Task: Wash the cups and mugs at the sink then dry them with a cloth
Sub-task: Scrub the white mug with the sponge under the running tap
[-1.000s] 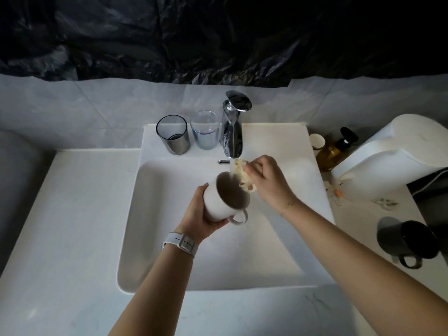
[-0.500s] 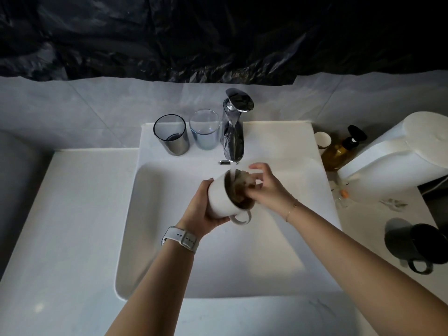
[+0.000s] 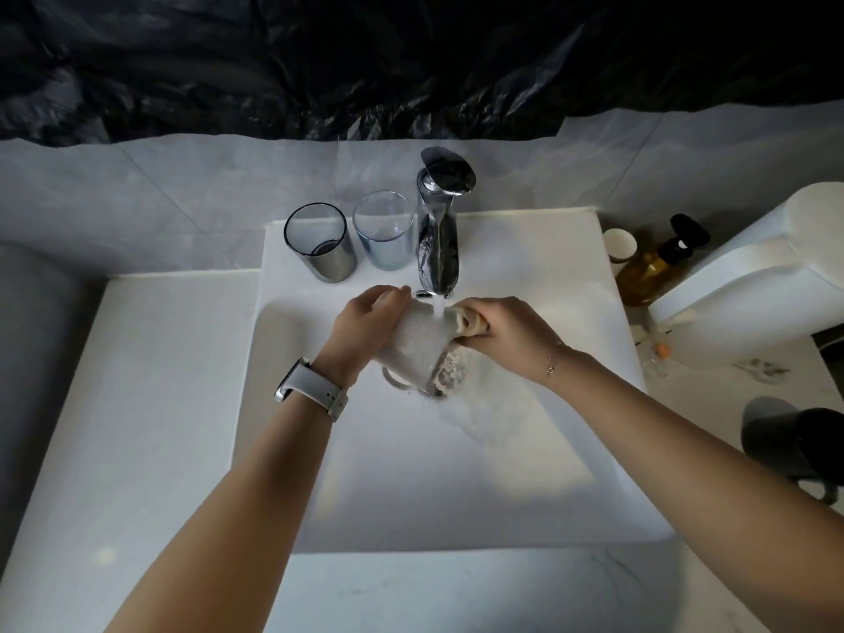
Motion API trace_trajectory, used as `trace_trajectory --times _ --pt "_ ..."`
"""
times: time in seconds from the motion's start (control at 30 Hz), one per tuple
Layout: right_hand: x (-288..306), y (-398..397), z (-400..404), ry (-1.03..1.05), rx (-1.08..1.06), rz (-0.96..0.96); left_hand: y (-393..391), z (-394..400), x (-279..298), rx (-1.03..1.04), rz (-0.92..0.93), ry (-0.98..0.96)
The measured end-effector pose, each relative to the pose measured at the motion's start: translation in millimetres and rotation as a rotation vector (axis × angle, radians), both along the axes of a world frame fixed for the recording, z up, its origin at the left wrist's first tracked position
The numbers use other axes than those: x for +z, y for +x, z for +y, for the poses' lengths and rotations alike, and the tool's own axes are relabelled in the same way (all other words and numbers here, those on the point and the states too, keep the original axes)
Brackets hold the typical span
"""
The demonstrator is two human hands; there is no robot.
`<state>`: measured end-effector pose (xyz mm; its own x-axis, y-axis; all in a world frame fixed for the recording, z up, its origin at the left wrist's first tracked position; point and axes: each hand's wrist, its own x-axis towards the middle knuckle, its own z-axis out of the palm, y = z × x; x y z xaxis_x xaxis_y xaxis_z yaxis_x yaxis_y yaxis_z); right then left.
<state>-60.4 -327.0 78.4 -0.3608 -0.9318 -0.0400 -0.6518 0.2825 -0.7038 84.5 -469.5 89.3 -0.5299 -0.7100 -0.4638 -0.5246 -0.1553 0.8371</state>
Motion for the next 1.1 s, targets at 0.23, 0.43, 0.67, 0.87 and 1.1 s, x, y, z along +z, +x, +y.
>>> trace_trajectory --times 0.23,0.43,0.67,0.87,1.1 --pt "0 -14 33 -0.039 -0.15 -0.083 2 4 17 -0.106 -0.152 -0.312" --pt "-6 -19 51 -0.022 -0.331 -0.272 8 9 14 -0.071 -0.143 -0.341" --pt "-19 24 22 -0.032 -0.27 -0.505 3 25 7 0.088 0.029 0.339" --pt "-17 31 -7 0.084 -0.356 -0.166 5 29 -10 0.148 0.152 0.613" --pt "18 10 -27 0.161 0.076 0.441 3 27 -18 0.124 0.122 0.681"
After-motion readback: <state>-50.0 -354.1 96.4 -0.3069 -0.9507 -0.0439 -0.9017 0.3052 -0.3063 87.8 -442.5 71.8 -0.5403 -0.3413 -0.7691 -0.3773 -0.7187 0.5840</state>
